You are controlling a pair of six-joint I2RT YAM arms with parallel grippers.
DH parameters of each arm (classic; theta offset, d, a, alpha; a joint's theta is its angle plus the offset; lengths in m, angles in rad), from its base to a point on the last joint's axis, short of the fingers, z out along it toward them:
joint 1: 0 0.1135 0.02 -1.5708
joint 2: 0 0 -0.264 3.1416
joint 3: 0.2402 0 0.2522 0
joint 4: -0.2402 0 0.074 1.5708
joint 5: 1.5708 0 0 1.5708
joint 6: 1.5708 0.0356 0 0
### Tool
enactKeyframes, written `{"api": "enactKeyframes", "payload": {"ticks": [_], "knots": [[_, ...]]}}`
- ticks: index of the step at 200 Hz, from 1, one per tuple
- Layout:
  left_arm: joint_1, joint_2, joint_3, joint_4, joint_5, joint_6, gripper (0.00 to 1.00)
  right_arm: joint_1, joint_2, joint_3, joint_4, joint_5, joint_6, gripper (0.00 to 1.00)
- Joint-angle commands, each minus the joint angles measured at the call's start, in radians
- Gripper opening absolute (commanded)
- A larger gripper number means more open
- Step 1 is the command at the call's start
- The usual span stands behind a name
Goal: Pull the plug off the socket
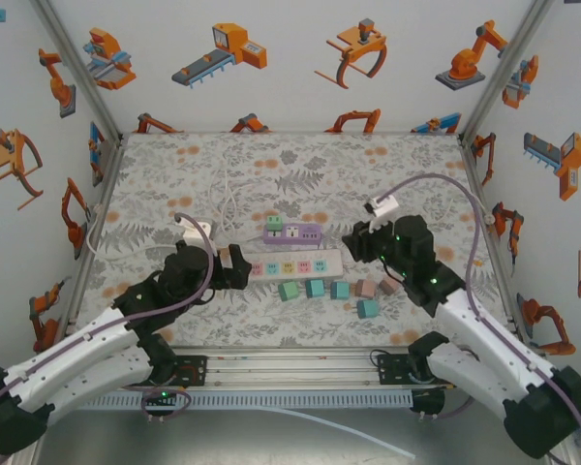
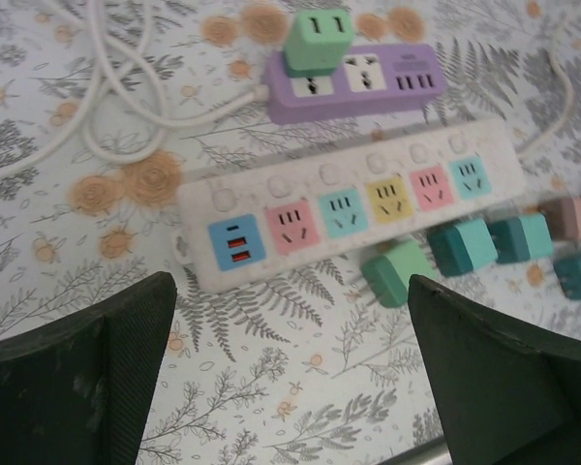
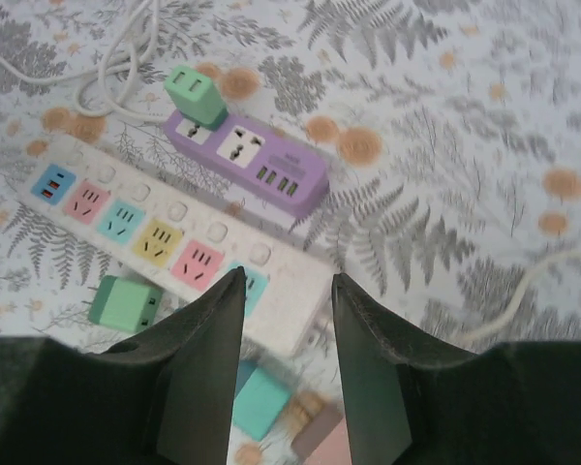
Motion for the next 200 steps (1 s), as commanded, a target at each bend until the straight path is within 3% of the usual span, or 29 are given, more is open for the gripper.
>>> {"api": "enactKeyframes", "payload": {"ticks": [1, 45, 102, 139, 200], "knots": [[0.075, 0.023, -0.005, 0.061, 0.0, -0.068, 0.97, 0.009, 0.128, 0.117, 0.125, -0.155, -0.304, 0.41], [0.242, 0.148, -0.002, 0.186, 0.149, -0.124, 0.97, 0.019, 0.426, 0.379, -0.04, -0.386, -0.615, 0.45], [0.393, 0.391, 0.098, 0.226, 0.292, -0.22, 0.97, 0.028, 0.755, 0.673, -0.223, -0.564, -0.812, 0.59], [0.441, 0.538, 0.141, 0.289, 0.362, -0.246, 0.97, 0.053, 0.94, 0.835, -0.348, -0.567, -0.921, 0.66], [0.442, 0.692, 0.173, 0.394, 0.361, -0.248, 0.97, 0.086, 1.162, 1.015, -0.448, -0.578, -0.964, 0.66]]}}
